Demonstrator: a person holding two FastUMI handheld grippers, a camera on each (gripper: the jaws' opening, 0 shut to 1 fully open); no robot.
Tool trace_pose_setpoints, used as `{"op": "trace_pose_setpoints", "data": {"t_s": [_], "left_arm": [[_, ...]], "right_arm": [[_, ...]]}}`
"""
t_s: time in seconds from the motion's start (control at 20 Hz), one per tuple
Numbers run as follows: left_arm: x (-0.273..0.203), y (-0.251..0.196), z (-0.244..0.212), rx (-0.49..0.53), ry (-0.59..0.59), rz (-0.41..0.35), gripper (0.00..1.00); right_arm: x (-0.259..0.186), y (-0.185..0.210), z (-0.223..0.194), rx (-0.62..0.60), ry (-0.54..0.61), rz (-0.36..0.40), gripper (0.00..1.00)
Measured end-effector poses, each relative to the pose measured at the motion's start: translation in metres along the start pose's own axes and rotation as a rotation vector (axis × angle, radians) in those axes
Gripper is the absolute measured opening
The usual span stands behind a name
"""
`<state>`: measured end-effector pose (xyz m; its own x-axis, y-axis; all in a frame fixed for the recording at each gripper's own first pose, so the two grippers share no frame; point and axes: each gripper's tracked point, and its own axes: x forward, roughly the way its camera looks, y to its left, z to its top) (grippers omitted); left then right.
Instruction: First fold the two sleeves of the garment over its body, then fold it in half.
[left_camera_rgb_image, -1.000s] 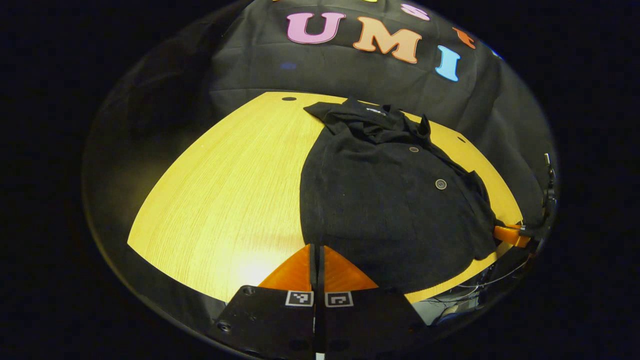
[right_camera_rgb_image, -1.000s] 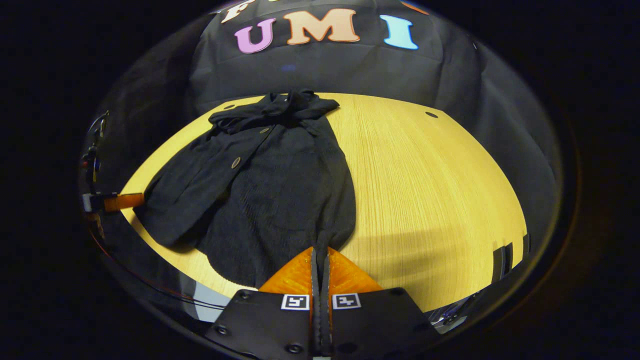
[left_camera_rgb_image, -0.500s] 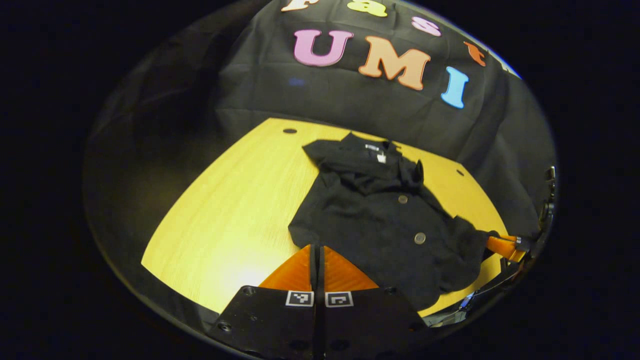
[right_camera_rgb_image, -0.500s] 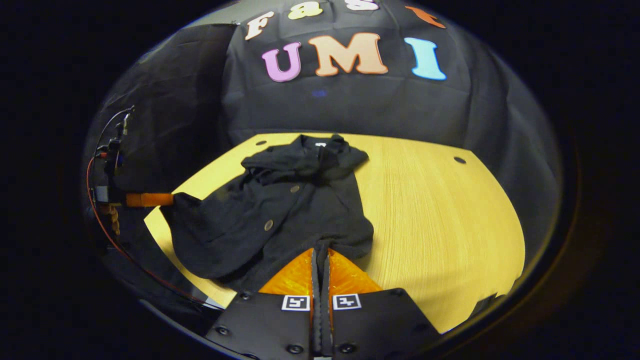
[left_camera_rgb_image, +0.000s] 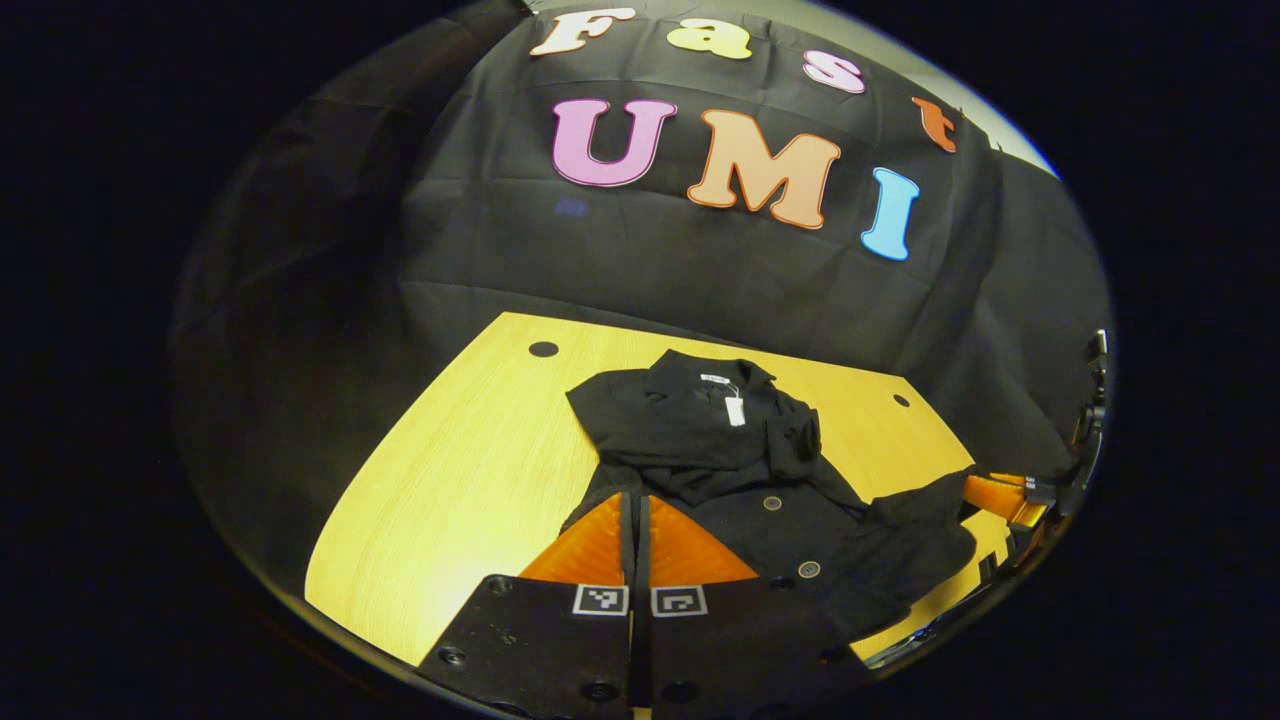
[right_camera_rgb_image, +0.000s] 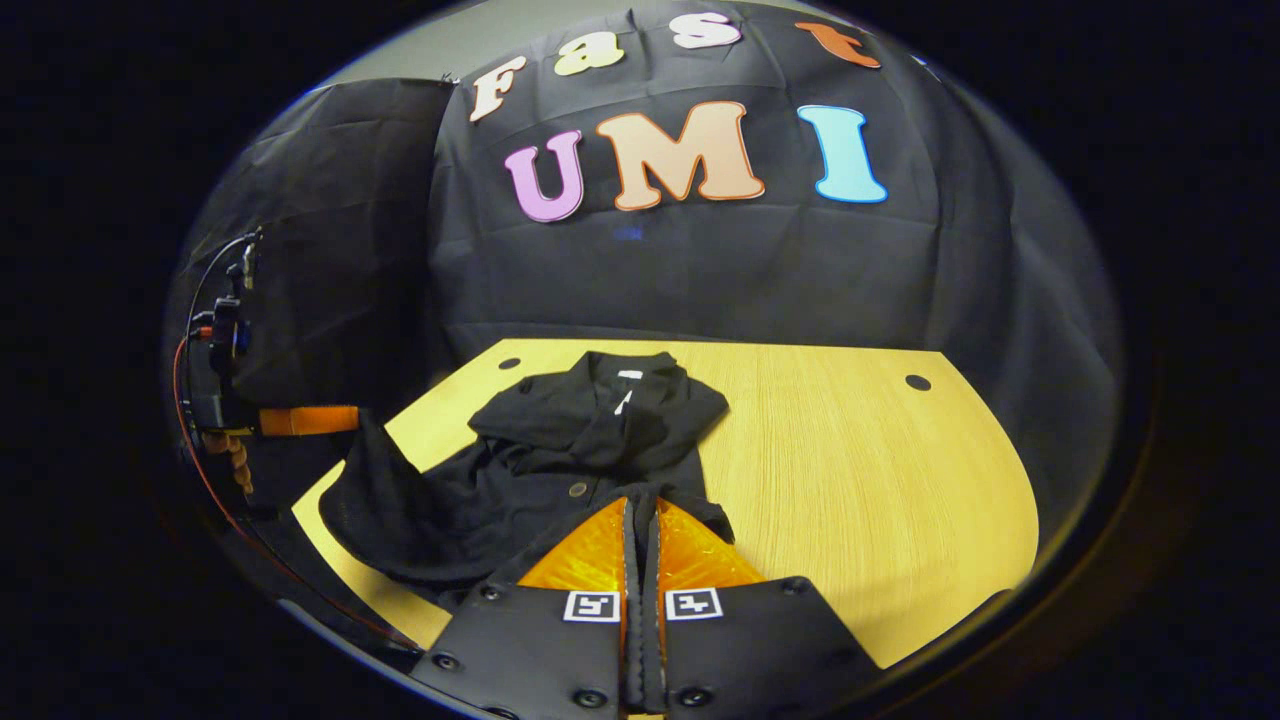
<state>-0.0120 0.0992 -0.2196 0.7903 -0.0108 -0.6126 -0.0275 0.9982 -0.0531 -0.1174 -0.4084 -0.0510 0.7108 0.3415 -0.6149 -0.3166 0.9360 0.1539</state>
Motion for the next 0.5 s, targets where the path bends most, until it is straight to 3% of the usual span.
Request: {"op": "trace_pose_setpoints", "data": {"t_s": [0.5], "left_arm": [[0.053, 0.025, 0.064, 0.014, -0.038, -0.005, 0.00]], "right_arm": [[0.049, -0.004, 0.089, -0.005, -0.100, -0.035, 0.02]]}}
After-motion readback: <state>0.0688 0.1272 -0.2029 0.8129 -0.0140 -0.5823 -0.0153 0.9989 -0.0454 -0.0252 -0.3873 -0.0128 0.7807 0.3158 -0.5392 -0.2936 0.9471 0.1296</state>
